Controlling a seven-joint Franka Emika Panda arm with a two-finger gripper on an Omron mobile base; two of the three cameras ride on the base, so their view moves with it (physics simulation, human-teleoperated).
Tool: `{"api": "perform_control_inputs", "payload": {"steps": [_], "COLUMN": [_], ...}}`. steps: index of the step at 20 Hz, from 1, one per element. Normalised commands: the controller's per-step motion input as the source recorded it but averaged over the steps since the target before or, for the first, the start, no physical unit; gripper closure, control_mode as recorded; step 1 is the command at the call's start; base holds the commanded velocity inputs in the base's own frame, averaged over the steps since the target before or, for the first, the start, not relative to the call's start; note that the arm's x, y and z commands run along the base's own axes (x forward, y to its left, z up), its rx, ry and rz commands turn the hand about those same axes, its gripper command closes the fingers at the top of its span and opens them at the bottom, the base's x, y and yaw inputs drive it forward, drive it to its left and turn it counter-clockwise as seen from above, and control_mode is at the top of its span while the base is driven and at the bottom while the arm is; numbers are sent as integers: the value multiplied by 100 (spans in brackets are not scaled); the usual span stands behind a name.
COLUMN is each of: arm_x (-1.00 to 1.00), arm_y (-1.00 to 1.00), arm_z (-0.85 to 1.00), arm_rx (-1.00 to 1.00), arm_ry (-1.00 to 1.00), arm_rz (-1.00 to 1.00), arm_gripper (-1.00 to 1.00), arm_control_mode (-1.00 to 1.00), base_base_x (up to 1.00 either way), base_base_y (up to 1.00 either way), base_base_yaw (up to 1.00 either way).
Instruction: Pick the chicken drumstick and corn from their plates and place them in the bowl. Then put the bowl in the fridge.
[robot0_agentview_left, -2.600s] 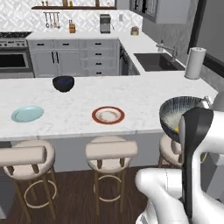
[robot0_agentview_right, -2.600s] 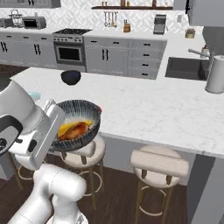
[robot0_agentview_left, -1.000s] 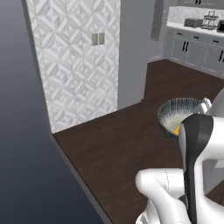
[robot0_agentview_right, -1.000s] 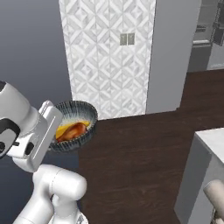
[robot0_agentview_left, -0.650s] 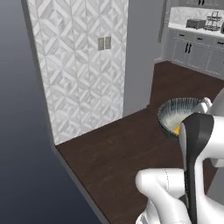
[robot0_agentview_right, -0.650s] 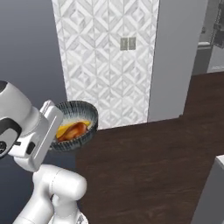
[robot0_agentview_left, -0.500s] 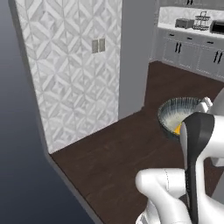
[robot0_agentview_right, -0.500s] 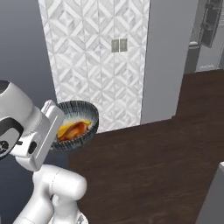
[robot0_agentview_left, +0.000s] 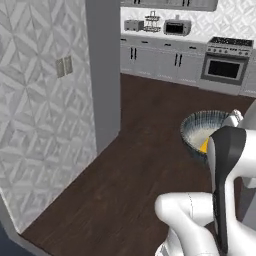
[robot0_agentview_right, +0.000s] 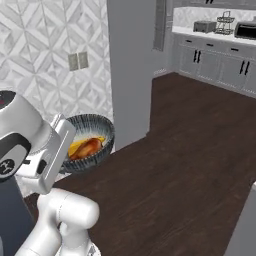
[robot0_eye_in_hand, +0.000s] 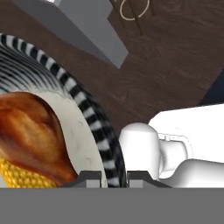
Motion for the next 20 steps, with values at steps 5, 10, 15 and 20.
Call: {"api": "perform_control_inputs", "payload": {"steps": [5, 10, 15, 20], "arm_x": [0, 0, 0, 0], "arm_y": [0, 0, 0, 0], "arm_z": [0, 0, 0, 0], "arm_rx": [0, 0, 0, 0], "arm_ry": [0, 0, 0, 0], "arm_rz": [0, 0, 0, 0], "arm_gripper": [100, 100, 100, 100], "arm_control_mode": [100, 100, 100, 100], "base_base_x": [98, 100, 100, 100], "base_base_y": [91, 81, 19, 0], "base_base_yaw": [-52, -43, -27, -10]}}
